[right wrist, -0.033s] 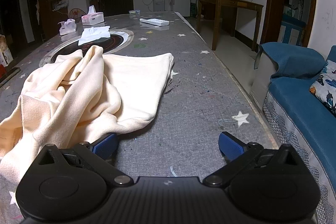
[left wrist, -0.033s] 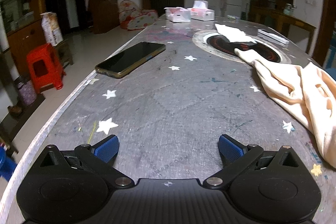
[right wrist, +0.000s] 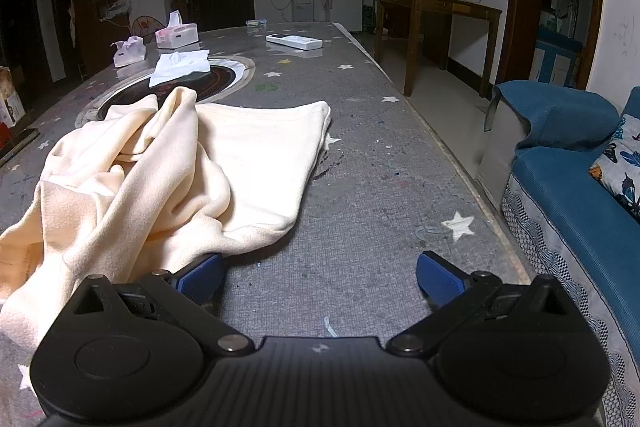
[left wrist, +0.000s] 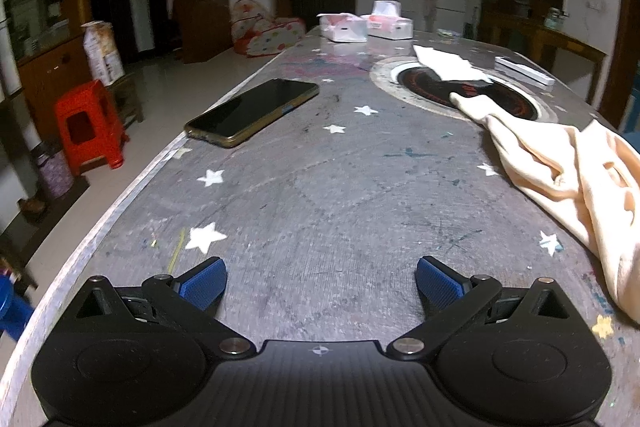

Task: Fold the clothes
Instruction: 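Move both grippers toward the crumpled cream sweatshirt on the table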

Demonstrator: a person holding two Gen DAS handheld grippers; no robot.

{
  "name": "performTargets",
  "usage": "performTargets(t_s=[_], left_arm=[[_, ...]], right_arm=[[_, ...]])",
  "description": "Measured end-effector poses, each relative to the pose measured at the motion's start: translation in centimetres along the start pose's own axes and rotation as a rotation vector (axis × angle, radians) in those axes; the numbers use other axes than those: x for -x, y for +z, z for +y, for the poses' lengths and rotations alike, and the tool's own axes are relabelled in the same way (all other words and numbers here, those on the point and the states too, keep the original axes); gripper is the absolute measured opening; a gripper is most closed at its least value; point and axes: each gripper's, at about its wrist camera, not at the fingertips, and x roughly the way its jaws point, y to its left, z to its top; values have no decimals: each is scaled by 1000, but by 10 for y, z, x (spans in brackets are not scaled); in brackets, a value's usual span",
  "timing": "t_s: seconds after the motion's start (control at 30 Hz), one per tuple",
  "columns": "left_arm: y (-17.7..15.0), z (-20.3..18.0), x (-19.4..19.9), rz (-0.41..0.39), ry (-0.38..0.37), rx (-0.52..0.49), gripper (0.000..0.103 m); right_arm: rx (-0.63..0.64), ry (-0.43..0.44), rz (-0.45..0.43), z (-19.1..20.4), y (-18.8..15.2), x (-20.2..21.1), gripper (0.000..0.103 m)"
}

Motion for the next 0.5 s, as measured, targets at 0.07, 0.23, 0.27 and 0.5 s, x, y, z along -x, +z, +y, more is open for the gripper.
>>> performTargets(t_s=[0.07,0.23,0.27,0.5], left_arm=[[1,-3,0,5,-19,-18,103],[-8,-12,9,10,-110,-46,103],[-9,-11,11,13,-113,-32,103],[-18,-37,31,60,-97,-33,103]], right_arm=[[4,12,8,0,-2,3,103],[15,41,27,2,-7,12,103],[18,47,31,2,-9,13,103],[43,66,-23,3,-18,43,103]])
